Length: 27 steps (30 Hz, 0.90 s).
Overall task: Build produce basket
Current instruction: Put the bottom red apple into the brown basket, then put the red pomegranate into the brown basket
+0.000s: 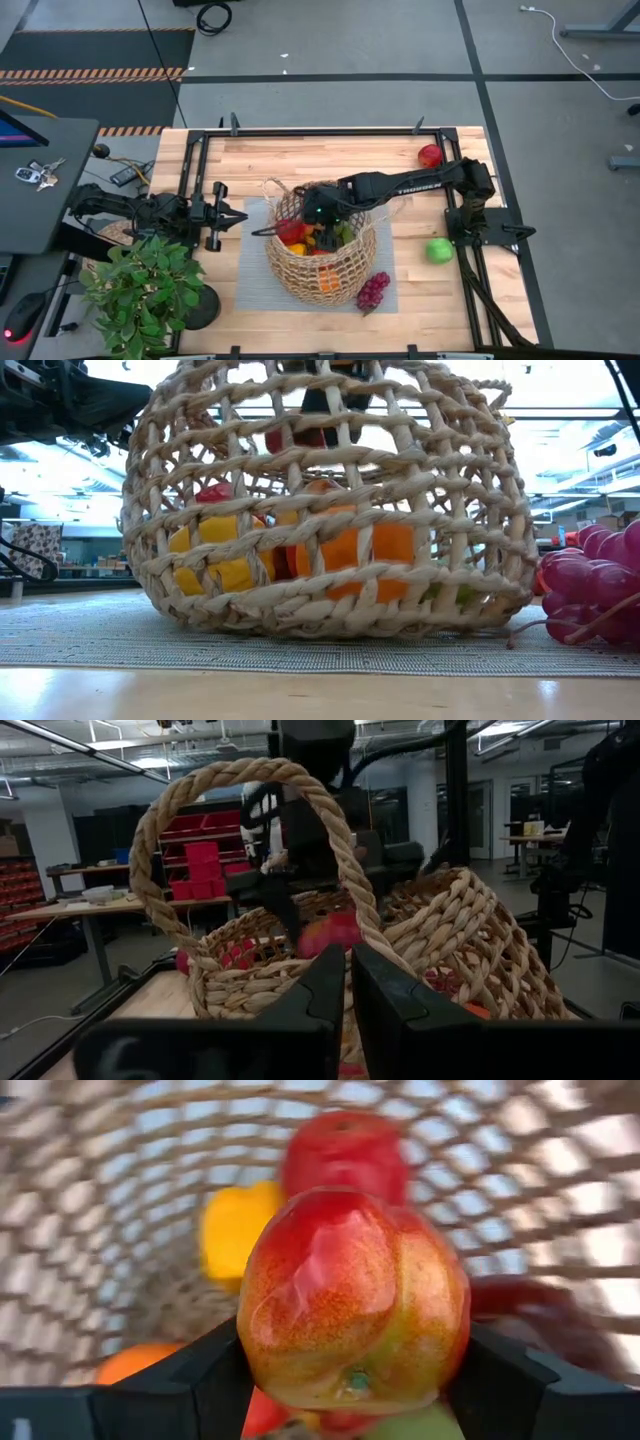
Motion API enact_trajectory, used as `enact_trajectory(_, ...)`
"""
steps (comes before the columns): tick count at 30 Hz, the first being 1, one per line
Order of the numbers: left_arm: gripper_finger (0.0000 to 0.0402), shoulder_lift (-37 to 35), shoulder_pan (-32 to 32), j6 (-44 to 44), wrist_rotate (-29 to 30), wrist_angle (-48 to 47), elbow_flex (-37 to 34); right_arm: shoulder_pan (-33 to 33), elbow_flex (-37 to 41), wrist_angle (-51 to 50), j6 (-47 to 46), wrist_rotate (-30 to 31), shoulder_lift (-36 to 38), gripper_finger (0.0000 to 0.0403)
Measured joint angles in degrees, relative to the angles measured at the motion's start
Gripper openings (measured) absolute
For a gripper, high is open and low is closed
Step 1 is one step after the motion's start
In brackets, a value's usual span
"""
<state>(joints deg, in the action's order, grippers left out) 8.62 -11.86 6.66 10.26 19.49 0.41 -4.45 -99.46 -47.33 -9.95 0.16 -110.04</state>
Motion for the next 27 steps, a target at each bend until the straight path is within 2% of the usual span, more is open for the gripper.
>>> enact_trajectory(5,0.0036,0.0,0.0,0.0,0.0,0.0,0.0,1.9,0.0,-0.8,-0.7,5.3,0.0,0.0280)
enact_trajectory(11,0.0031,0.0,0.0,0.0,0.0,0.0,0.0,3.5,0.0,-3.0,-0.4,5.8,0.0,0.0284)
enact_trajectory(18,0.0032,0.0,0.0,0.0,0.0,0.0,0.0,3.9,0.1,-4.0,-0.7,6.1,0.4,0.0328)
enact_trajectory(24,0.0035,0.0,0.0,0.0,0.0,0.0,0.0,3.9,0.1,-4.6,-2.3,6.0,5.7,0.0352)
enact_trajectory(27,0.0031,0.0,0.0,0.0,0.0,0.0,0.0,3.8,0.1,-6.9,-4.2,9.7,10.1,0.0351)
